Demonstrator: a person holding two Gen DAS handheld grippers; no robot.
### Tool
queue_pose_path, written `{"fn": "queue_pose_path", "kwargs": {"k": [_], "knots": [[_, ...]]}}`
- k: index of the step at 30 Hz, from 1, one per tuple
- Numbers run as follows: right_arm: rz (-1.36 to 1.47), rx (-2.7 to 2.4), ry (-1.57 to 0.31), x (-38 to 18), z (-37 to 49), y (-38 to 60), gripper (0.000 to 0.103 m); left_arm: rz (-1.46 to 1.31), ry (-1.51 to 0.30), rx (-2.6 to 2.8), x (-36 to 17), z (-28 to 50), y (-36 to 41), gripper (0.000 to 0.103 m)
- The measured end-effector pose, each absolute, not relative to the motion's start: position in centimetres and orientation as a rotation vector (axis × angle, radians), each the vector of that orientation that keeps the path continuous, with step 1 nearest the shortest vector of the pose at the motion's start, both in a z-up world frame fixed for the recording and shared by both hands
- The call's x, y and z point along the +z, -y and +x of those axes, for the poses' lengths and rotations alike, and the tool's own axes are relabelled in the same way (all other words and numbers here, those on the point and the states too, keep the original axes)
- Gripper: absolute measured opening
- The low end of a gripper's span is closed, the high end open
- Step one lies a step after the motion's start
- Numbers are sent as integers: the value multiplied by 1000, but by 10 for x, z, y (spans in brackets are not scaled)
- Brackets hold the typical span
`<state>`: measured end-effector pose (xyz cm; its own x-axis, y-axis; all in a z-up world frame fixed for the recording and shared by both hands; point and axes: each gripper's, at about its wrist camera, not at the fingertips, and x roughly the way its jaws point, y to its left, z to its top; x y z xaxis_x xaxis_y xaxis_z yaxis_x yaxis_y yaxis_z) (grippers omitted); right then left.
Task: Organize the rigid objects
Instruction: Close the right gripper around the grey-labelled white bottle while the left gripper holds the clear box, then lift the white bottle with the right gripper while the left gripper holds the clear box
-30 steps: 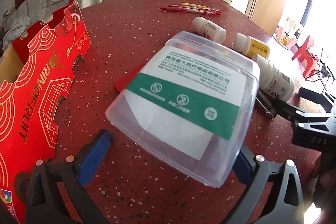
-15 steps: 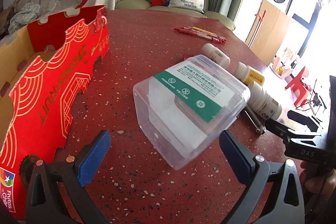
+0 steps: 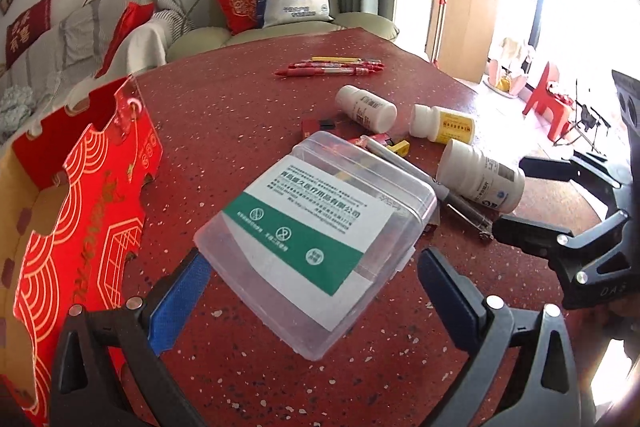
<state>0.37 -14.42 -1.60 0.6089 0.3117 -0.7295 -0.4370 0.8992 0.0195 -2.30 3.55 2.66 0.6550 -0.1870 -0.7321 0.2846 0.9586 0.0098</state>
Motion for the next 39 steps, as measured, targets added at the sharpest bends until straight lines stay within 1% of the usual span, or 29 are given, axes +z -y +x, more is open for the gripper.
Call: {"fn": "queue_pose_path", "kwargs": {"k": [1, 2, 3, 4, 5, 10, 14, 16, 17, 18, 20, 25, 30, 34, 39], "knots": [[-179, 443, -810, -16, 6, 142, 91, 141, -815, -285, 26, -21, -33, 103], [-183, 458, -816, -18, 7, 141, 87, 146, -815, -301, 25, -20, -31, 103], [-187, 467, -825, -20, 9, 139, 79, 146, -812, -314, 24, -18, -29, 103], [-183, 472, -836, -22, 11, 139, 76, 142, -813, -323, 24, -17, -29, 103], [-172, 478, -846, -23, 13, 139, 71, 139, -819, -331, 23, -17, -28, 103], [-111, 476, -854, -23, 21, 145, 70, 139, -823, -332, 22, -17, -27, 102], [-128, 450, -881, -28, 26, 140, 70, 99, -845, -330, 19, -13, -35, 94], [-105, 452, -869, -26, 26, 141, 70, 74, -845, -326, 19, -13, -40, 93], [-81, 446, -869, -26, 27, 142, 66, 70, -840, -316, 20, -14, -41, 93], [-43, 446, -877, -27, 29, 144, 51, 70, -833, -308, 20, -16, -42, 93], [32, 440, -890, -29, 33, 146, 43, 76, -821, -289, 22, -18, -42, 92], [25, 400, -883, -28, 32, 143, 43, 74, -832, -254, 20, -19, -44, 91], [100, 404, -803, -16, 17, 156, 41, 91, -829, -228, 20, -20, -44, 92], [94, 419, -791, -13, 8, 155, 41, 86, -833, -206, 21, -18, -46, 92], [101, 404, -826, -17, 8, 158, 41, 81, -837, -202, 21, -18, -48, 92]]}}
